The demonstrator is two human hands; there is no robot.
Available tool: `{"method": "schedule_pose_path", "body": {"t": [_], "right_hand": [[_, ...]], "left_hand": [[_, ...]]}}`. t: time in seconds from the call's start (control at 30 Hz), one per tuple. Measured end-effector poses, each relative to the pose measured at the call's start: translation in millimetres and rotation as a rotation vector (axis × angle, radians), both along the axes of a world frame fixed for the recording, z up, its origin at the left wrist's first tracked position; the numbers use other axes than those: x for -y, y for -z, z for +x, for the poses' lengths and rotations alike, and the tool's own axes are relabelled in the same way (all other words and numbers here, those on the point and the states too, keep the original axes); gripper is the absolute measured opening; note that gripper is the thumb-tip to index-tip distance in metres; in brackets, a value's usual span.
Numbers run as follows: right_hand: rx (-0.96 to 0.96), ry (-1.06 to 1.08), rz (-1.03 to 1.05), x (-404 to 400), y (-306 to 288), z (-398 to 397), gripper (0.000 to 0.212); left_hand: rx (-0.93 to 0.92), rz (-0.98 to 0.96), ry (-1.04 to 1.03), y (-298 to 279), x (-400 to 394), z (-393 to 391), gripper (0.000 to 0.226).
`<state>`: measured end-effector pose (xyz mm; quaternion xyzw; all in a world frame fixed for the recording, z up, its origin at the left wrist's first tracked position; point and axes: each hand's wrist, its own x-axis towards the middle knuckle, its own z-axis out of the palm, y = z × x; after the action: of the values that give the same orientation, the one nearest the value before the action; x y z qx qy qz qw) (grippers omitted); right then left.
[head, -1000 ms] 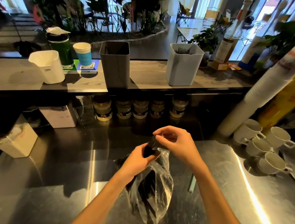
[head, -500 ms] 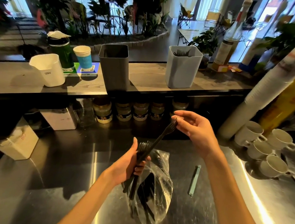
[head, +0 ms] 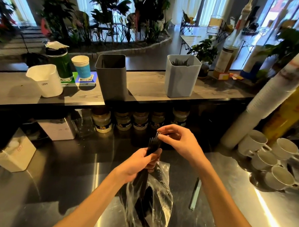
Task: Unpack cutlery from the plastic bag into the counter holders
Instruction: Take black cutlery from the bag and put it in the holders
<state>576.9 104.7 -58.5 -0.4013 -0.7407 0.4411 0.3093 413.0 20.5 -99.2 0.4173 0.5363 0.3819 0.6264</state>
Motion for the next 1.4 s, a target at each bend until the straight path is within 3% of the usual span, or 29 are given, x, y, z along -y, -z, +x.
{"method": "schedule_pose_path", "body": {"t": [0.2, 0.33, 0.53, 0.7, 0.93, 1.13, 1.27, 1.4], "right_hand": [[0.105, -0.14, -0.057, -35, -38, 7, 0.026], [0.13, -0.213, -0.107, -65, -63, 11, 0.032], [0.044, -0.13, -0.002, -111, -105, 15, 0.016], [-0.004, -0.023, 0.25, -151, -161, 23, 0.012], [-0.022, 0.116, 0.611, -205, -231, 22, 0.014], [0.234, 0.159, 0.743, -241, -217, 5, 0.011], [0.369, 0.124, 0.621, -262, -185, 4, 0.019], [0.426, 0.118, 0.528, -263, -167, 11, 0.04]], "left_hand": [[-0.235, 0.071, 0.037, -31, -42, 3, 0.03], [-0.353, 0.195, 0.014, -59, -74, 7, 0.01], [-0.457, 0.372, 0.076, -111, -130, 12, 0.031], [-0.533, 0.596, 0.017, -169, -188, 7, 0.021], [-0.633, 0.846, -0.121, -245, -255, -3, 0.027], [-0.784, 0.748, -0.151, -232, -296, 3, 0.026], [-0.903, 0.636, -0.092, -215, -303, 1, 0.043], [-0.92, 0.599, -0.097, -199, -300, -11, 0.041]]}}
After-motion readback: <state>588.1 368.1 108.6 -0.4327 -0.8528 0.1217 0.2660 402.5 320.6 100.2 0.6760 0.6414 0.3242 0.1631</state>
